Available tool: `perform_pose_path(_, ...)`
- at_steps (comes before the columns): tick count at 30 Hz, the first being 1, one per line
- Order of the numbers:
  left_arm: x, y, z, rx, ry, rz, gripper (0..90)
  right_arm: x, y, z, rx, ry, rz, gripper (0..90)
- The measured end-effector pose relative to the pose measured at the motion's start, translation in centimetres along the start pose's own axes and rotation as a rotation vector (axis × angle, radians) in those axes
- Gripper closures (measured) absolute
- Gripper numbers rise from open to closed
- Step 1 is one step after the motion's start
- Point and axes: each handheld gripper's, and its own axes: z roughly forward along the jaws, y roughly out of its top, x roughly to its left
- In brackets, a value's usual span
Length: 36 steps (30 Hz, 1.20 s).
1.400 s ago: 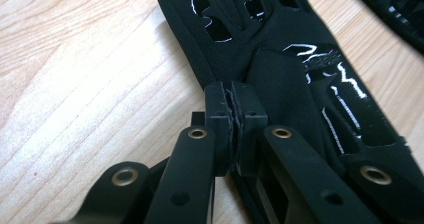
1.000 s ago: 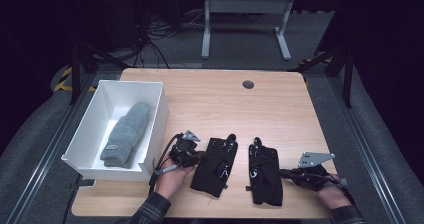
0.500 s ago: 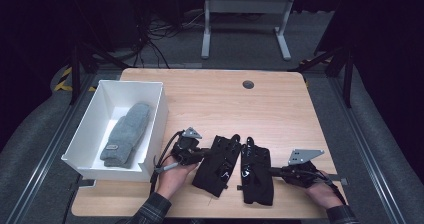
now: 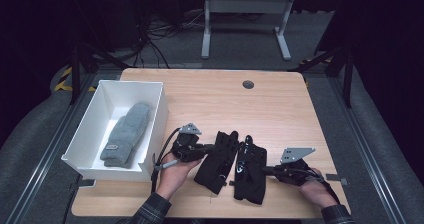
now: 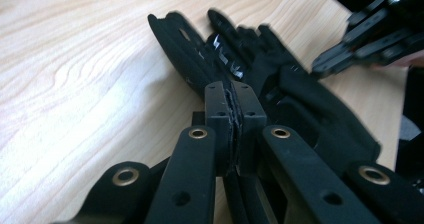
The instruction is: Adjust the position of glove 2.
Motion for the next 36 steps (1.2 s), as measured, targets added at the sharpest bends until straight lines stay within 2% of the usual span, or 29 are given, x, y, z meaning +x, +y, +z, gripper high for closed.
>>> perform_pose_path(10,-0.1,0.4,-0.5,-0.033,-0.009,-0.004,88.2,0.1,0.4,0.5,0.0,0.004,-0.003,90.0)
perform_pose_path(19,-0.9,0.8,-0.5,-0.047,-0.041,0.004,88.2,0.2,0.9,1.1,-0.001,0.01,-0.008,90.0)
perform_pose_path(22,-1.3,1.1,-0.4,-0.059,-0.06,0.016,88.4,0.3,1.3,1.5,-0.001,0.015,-0.012,90.0)
perform_pose_path(36,-2.3,2.3,0.8,-0.059,-0.092,0.04,89.8,0.6,2.5,3.1,-0.003,0.043,-0.018,90.0)
